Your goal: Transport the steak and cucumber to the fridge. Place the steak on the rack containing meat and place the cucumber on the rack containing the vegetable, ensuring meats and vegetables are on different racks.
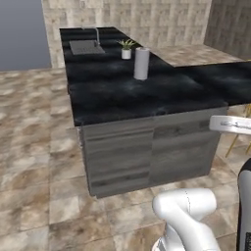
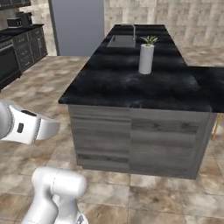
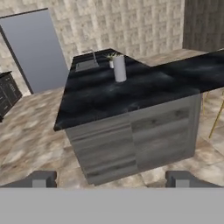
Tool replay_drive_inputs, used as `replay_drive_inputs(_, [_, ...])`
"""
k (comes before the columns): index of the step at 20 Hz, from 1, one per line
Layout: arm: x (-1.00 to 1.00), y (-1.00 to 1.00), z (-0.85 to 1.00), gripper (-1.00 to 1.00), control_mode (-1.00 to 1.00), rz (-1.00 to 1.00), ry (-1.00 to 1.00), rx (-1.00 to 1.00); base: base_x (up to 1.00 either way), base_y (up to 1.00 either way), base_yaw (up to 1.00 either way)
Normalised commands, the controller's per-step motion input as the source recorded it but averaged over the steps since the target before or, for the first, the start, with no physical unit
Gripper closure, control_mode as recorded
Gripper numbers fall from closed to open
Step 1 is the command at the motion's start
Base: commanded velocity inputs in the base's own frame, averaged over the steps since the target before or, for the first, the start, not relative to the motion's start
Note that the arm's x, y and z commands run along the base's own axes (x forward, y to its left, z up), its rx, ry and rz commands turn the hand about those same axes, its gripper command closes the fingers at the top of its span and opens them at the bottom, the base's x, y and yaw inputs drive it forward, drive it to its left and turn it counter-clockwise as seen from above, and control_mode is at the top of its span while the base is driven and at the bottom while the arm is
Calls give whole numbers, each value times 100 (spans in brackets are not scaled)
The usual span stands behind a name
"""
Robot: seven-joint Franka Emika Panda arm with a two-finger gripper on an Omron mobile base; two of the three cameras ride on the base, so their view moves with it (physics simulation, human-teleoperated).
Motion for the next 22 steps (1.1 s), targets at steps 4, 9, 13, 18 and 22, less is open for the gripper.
replay_drive_inputs(4, [0, 0, 0, -100, 100, 0, 0, 0, 0, -100, 0])
replay_drive_inputs(9, [0, 0, 0, -100, 100, 0, 0, 0, 0, -100, 0])
replay_drive_inputs(13, [0, 0, 0, -100, 100, 0, 0, 0, -2, -100, 0])
replay_drive_inputs(18, [0, 0, 0, -100, 100, 0, 0, 0, -5, -100, 0])
replay_drive_inputs(22, [0, 0, 0, -100, 100, 0, 0, 0, -4, -100, 0])
